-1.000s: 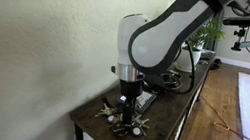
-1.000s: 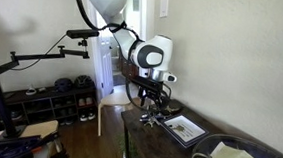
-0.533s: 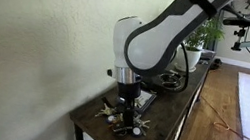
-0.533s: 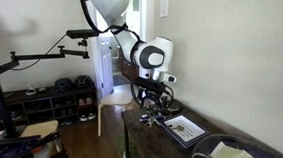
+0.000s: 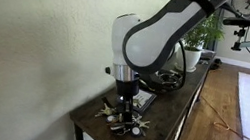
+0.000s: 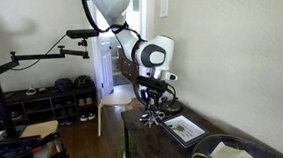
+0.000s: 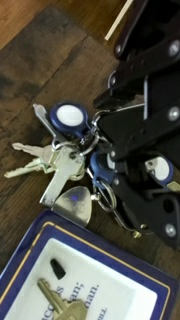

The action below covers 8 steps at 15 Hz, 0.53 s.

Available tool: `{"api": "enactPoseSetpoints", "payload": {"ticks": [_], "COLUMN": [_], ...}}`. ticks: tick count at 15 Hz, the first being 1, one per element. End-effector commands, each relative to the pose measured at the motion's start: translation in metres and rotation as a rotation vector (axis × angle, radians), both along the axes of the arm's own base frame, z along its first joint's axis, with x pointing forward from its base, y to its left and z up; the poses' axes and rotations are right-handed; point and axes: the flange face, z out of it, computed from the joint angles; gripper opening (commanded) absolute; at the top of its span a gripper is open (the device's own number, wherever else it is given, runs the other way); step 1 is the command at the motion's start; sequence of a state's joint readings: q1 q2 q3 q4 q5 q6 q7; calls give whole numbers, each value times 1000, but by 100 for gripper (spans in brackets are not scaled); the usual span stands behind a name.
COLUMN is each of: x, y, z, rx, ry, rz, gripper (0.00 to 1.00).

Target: Put two sets of keys on top of the blue and white object.

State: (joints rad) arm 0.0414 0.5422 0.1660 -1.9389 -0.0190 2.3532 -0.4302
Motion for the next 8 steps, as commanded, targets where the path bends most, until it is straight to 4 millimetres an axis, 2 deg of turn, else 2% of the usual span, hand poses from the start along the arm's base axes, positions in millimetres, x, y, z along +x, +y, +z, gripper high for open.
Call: {"api": "enactPoseSetpoints", "payload": {"ticks": [1,4,5,6,8], "x": [-1,-2,-2,-2,-2], "y": [-7,-14,-16,-17,-19], "z": [-3,-3,-3,-2,1], "rx": [-5,-8,-12,-14,-18], "ry": [18,18,17,15,11], "rz": [2,-12,-13,-14,-21], "gripper": [10,6,9,5,8]}}
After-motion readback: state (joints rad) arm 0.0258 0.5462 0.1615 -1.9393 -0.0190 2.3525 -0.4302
